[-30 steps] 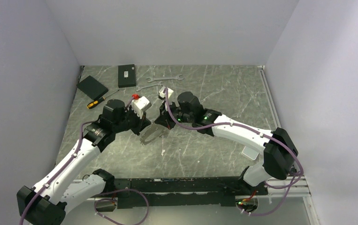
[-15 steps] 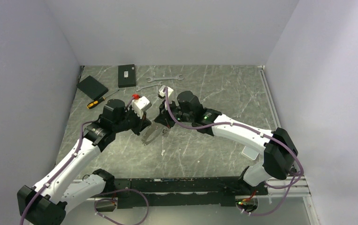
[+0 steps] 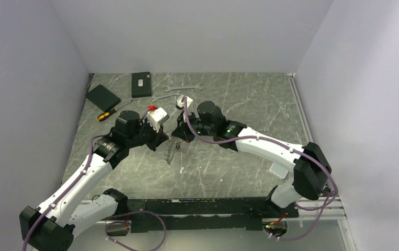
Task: Put the keys on the keyring
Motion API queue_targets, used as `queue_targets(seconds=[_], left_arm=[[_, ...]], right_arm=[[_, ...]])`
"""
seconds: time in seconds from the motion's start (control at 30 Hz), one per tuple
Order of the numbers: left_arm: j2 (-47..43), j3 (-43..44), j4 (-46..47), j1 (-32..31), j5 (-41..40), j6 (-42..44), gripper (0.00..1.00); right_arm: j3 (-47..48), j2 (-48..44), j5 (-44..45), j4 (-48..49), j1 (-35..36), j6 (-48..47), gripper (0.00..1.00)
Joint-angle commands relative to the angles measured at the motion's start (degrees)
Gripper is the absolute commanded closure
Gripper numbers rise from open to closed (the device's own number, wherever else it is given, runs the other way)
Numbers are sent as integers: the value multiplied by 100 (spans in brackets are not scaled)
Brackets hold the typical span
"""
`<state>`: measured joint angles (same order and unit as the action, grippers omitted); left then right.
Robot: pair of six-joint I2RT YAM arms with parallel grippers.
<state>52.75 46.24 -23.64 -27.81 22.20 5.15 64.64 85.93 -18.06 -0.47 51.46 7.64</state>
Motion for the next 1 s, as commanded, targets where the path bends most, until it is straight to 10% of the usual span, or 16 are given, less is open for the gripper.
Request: queue_targets(seconds=[0.0,0.8,0.97], left_arm=[[-78,101,81,3,201,39,100],[-403,9,242,11,272,-29,100],[-441,-1,244,13,266,-36,100]], right_arm=[[245,-21,76,390,-5,11,100],[156,185,-429,390,-178,27,100],[107,154,-730,446,-236,18,83]])
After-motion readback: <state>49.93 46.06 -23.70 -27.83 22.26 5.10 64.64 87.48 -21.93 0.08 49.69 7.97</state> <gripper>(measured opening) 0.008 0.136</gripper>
